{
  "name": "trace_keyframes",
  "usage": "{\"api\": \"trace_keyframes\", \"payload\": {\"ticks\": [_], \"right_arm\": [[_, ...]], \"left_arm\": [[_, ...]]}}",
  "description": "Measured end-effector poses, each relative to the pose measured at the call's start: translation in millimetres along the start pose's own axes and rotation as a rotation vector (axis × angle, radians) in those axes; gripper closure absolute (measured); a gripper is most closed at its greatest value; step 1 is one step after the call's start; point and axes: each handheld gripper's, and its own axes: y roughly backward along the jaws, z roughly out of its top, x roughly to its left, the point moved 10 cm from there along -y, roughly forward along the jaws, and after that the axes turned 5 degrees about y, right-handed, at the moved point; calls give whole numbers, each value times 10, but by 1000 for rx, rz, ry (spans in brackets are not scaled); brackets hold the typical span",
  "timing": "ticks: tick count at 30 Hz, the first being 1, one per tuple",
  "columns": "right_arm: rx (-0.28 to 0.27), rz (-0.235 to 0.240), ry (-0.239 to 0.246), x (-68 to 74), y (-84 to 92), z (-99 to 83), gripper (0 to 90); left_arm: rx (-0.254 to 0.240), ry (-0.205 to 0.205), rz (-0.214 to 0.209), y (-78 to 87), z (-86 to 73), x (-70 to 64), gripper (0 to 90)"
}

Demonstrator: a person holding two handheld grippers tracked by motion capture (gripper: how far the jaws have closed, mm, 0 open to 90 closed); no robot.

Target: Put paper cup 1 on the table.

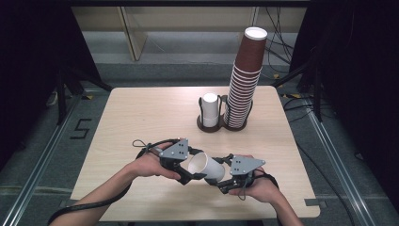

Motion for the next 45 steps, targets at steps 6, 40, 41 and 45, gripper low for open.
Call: {"api": "trace_keyframes", "payload": {"ticks": [6, 40, 41, 45], "right_arm": [[12, -1, -48, 7, -14, -8, 223], [73, -89, -107, -81, -27, -86, 5], [68, -89, -82, -93, -34, -76, 9], [39, -69, -102, -57, -78, -36, 22]], "left_arm": [[29, -41, 29, -11, 7, 4, 265], [419, -207, 154, 177, -119, 197, 267], [433, -218, 151, 184, -122, 196, 267], [468, -243, 140, 201, -136, 182, 267]]}}
